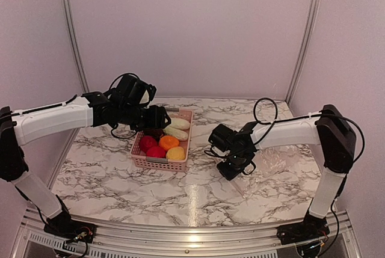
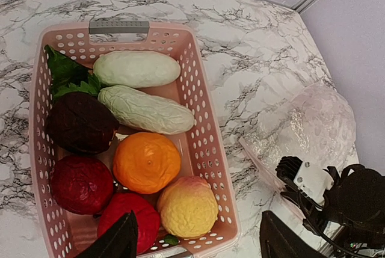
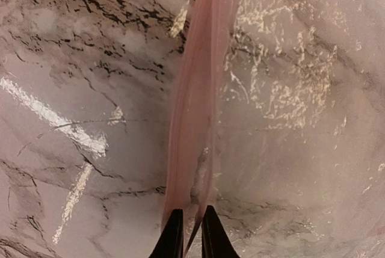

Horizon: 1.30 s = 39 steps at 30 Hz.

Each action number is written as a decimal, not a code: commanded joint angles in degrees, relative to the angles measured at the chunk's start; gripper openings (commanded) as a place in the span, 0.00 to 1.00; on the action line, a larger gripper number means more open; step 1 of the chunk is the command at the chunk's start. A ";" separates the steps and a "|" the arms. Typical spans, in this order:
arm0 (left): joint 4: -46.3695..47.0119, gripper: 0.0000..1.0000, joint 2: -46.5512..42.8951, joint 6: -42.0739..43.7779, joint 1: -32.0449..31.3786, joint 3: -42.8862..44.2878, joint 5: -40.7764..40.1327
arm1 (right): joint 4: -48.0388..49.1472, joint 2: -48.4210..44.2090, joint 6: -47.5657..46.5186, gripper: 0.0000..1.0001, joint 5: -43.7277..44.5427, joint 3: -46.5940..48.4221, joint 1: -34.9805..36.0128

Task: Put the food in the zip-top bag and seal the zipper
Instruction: Pick up the zipper food storage bag from the center of the board, then adjust the zipper food storage bag at the center of the board.

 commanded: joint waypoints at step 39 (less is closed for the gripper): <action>4.75 0.71 16.92 -7.01 -3.55 21.93 7.56 | 3.32 -3.98 3.06 0.00 -5.86 28.03 -3.83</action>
